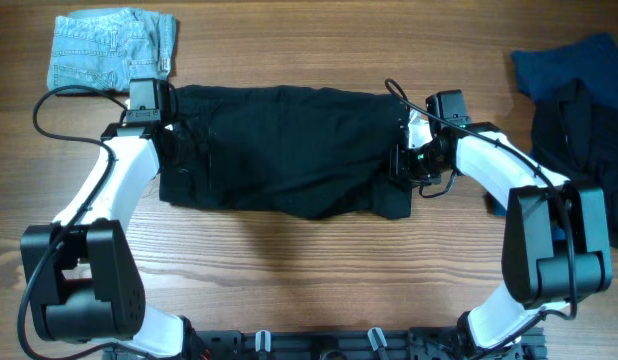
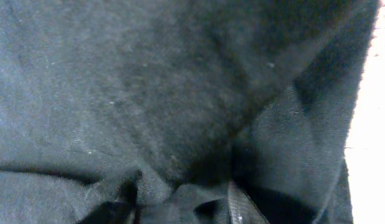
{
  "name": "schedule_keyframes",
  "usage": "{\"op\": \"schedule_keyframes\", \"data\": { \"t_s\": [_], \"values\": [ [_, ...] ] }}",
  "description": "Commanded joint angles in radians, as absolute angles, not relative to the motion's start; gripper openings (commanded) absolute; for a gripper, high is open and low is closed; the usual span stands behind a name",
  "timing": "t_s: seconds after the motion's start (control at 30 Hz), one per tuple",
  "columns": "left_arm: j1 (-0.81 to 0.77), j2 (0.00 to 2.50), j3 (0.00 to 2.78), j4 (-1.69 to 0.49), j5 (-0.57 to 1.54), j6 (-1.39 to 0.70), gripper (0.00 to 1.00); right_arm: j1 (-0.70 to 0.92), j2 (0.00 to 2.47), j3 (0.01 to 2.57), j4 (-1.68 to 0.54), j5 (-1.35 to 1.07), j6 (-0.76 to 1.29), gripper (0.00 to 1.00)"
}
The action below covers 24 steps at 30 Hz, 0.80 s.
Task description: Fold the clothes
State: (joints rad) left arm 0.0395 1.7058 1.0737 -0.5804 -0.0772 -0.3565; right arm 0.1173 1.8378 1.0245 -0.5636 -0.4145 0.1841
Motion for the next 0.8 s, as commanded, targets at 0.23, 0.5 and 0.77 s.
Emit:
{"op": "schedule_keyframes", "data": {
  "t_s": [0.23,0.5,0.77],
  "values": [
    [0.042,1.715,1.087,-0.579,-0.072,-0.355,1.0,0.118,1.919,1.022,-0.567,-0.397,0.211,0.04],
    [0.042,1.715,1.087,-0.58,-0.072,-0.355,1.0,0.112,1.792,1.028,-0.598,-0.377,0.267,0.04],
    [0.042,1.715,1.087,-0.579,-0.073,-0.354,1.0,0.08,1.62,1.028,-0.655,-0.315,0.317,0.04]
  ]
}}
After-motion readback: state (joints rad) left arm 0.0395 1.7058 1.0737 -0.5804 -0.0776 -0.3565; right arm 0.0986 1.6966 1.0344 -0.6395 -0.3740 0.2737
